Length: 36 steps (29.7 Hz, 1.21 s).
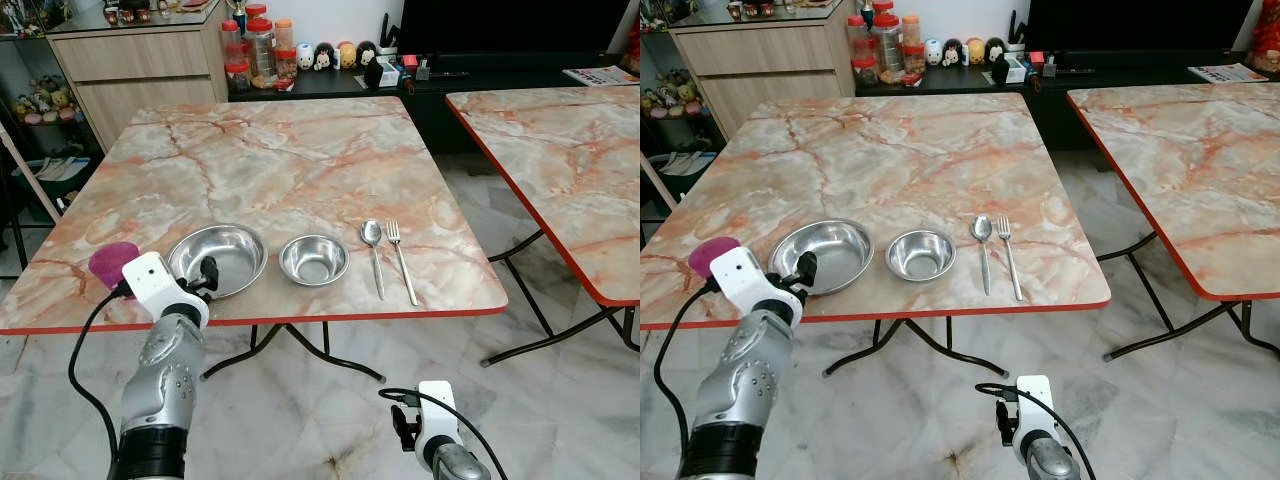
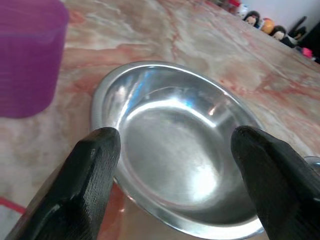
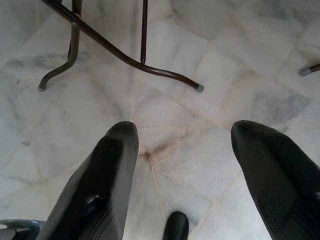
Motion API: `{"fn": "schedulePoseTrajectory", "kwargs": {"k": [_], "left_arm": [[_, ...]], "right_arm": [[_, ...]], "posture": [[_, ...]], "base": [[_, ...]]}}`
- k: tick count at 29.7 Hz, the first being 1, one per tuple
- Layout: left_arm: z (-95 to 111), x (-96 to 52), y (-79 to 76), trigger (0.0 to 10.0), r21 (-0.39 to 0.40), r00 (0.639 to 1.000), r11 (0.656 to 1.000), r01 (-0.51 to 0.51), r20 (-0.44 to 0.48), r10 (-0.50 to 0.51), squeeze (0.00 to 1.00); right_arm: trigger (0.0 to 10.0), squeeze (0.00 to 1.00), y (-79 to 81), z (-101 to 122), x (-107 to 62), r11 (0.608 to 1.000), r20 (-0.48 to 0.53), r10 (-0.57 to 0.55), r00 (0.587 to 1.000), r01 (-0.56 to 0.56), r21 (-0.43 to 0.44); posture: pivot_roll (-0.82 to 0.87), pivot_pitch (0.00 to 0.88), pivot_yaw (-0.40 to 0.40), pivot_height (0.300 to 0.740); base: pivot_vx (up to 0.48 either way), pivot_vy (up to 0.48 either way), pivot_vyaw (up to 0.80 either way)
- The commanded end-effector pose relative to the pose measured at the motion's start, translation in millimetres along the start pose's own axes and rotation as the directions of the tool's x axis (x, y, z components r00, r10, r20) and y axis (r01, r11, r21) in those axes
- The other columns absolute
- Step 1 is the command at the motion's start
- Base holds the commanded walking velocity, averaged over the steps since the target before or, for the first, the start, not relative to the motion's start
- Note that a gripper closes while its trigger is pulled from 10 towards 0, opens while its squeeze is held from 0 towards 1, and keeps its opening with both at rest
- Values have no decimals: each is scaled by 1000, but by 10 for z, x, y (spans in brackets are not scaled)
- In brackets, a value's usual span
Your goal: Setting the table
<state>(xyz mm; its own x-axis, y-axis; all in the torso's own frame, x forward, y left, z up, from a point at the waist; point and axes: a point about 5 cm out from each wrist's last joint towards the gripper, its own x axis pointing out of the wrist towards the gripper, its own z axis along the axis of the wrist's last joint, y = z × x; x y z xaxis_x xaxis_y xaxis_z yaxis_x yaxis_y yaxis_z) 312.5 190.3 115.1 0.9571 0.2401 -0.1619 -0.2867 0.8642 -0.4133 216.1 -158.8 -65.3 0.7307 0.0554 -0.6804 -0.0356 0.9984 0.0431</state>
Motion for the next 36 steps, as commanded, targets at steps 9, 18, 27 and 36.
{"fn": "schedulePoseTrajectory", "kwargs": {"k": [9, 18, 27, 36], "left_arm": [[-24, 65, 61, 10000, -33, 994, 993, -110, 11, 110, 0], [-58, 168, 38, 10000, -43, 988, 988, -151, -19, 150, 0], [-71, 224, 8, 10000, -39, 987, 987, -156, -38, 155, 0], [-61, 237, 8, 10000, -47, 986, 986, -163, -37, 161, 0]], "right_arm": [[10000, 0, -14, 20, 5, 1000, 3, -6, 1000, 6, 8], [10000, 0, -11, 43, 13, 1000, 8, -5, 1000, 5, 9], [10000, 0, -4, 41, 8, 1000, 20, 5, 1000, -5, 19], [10000, 0, 19, 35, 7, 999, 20, 24, 1000, -24, 30]], "posture": [[53, 0, 19, 740], [50, 0, 19, 740], [49, 0, 24, 740], [52, 0, 26, 740]], "base": [[0, 0, 0], [0, 0, 0], [0, 0, 0], [0, 0, 0]]}}
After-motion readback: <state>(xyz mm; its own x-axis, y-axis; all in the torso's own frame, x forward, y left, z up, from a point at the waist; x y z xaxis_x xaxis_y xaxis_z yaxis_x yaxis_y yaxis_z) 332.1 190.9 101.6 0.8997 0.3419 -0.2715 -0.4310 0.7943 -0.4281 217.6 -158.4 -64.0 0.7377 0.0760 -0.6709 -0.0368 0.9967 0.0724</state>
